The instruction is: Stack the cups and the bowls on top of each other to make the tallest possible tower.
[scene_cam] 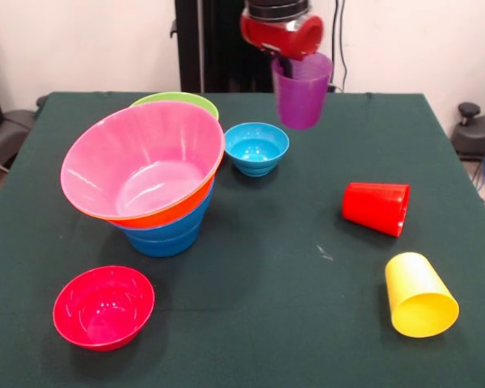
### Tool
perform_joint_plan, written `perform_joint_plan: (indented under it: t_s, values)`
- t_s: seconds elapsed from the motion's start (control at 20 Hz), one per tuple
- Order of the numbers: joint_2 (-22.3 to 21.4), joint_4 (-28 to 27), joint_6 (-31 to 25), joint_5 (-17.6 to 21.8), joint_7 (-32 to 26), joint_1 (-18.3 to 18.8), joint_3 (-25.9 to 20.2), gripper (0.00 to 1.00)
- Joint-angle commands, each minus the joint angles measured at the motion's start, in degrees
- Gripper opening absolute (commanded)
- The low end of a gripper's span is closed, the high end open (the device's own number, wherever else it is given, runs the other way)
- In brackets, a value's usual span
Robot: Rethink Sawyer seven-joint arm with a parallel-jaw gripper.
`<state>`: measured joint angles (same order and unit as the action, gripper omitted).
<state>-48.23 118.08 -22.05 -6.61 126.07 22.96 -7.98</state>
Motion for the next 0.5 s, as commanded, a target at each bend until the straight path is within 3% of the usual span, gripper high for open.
perform_joint_plan:
  t_s: [0.05, 0.5]
  values:
    - [2.72, -4.26, -8.58, 8.96, -11.44, 3.40, -5.28, 0.00]
    - [-2.58, -4.76, -18.00, 10.13, -10.62, 7.35, -8.86, 0.00]
